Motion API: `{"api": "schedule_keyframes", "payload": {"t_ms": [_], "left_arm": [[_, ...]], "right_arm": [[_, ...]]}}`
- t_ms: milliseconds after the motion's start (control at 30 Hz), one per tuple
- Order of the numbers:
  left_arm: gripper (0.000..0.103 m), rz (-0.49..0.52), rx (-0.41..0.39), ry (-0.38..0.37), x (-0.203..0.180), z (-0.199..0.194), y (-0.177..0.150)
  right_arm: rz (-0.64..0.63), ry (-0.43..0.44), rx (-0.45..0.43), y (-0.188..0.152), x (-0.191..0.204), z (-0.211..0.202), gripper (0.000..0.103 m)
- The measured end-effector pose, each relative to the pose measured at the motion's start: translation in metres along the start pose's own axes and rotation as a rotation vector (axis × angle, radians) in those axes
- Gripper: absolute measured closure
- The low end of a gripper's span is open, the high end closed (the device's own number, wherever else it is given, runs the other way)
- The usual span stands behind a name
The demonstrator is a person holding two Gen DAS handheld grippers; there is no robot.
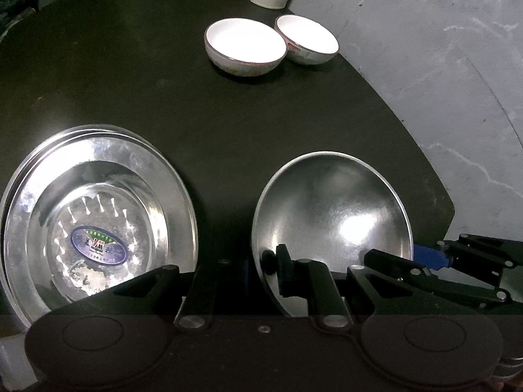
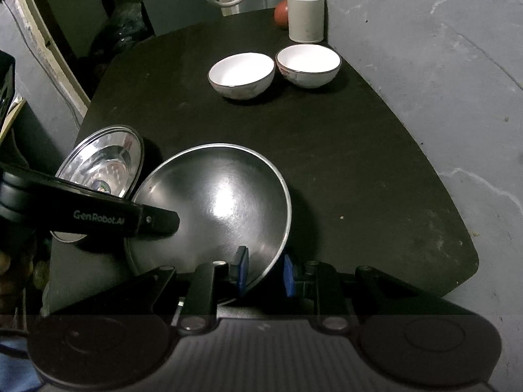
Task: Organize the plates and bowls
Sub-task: 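Lower the steel bowl beside the plate stack and open the left gripper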
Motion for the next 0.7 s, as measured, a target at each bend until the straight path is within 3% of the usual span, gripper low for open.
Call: {"api": "schedule_keyframes", "payload": {"t_ms": [300,367,500,700], "left_arm": [[0.083,-0.005,-0.017,0.002,0.003,-0.003,0.001],[0.074,-0.006,-0.033,0.005,0.005,-0.007,0.002],[0.066,-0.012,-0.060,0.012,0.010,-0.015,0.003],[0.032,-0.051,-0.164,-0.017,0.018,-0.036,0.015]], "right_arm": [[-0.002,0.010,0.005,0.000,0.001,0.002,0.078],[-0.004,0.009,0.003,0.000,0.001,0.001,0.077],[-0.003,0.003,-0.012,0.001,0.000,-0.002,0.069],[-0.013,-0.017,-0.058,0.005,0.001,-0.014,0.048]]}}
Point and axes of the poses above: each gripper's, at about its wrist camera, not at the fingertips, and z roughly the way its jaws point, x to its left, y to its top, the point moved 9 cm from there along z, roughly the way its jaws point, and after that the axes turned 15 degrees about y, right-handed, at the moved point
